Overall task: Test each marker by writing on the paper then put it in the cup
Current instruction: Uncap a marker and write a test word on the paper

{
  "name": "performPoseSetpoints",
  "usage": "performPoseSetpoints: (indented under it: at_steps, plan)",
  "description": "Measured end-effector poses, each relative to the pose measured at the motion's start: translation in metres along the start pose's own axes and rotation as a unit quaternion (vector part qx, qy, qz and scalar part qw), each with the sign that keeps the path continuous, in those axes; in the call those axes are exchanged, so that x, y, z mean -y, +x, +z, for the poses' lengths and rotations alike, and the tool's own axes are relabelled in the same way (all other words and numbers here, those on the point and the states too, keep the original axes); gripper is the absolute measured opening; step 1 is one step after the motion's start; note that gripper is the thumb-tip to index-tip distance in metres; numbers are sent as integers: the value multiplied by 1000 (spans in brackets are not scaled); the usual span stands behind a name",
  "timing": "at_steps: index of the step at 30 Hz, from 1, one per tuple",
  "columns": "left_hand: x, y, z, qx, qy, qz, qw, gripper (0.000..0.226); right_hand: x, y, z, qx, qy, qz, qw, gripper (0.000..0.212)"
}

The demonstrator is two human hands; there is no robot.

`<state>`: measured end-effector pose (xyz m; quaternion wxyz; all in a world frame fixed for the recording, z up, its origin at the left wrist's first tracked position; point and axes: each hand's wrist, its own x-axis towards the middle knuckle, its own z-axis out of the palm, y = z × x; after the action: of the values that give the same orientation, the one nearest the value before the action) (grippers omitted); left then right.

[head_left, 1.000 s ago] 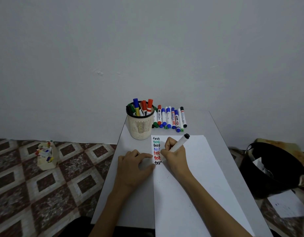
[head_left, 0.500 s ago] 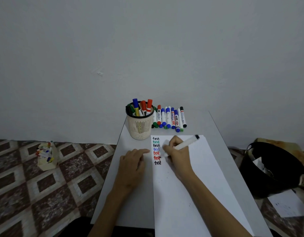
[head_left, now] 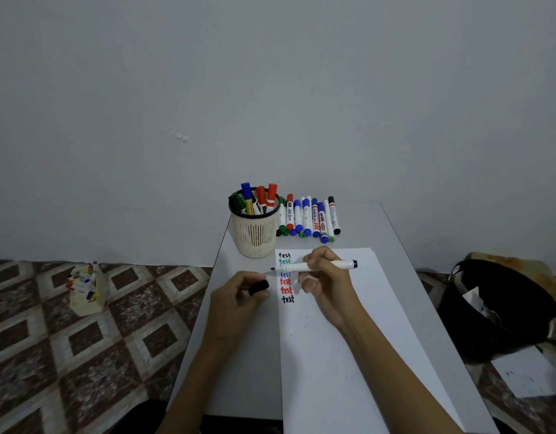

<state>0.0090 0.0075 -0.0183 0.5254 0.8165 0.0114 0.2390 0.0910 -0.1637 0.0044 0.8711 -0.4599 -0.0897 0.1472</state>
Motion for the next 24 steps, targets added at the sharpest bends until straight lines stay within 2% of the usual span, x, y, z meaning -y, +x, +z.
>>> performPoseSetpoints:
  at_steps: [3,9,14,18,21,24]
  plan:
    - [-1,-1,-3,-5,-30,-2,1000,24,-1,1,-2,9,-51,-14,999,5]
    - [-6,0,-3,-18,-63,-6,998,26,-2,-1,1,32,-77,-17,996,8]
    - [-5,-1,-4,-7,-76,-6,997,26,-3,-7,7,69,-136,20,988,14]
    - [-8,1,-7,-24,-151,-50,987,22,3,-7,8,63,-124,27,990,15]
    - [-11,1,-8,-42,-182,-62,980,19,9,-9,7,82,-95,64,990,5]
    - [-13,1,-8,-48,-203,-79,975,18,14,-10,4,81,-103,80,988,11]
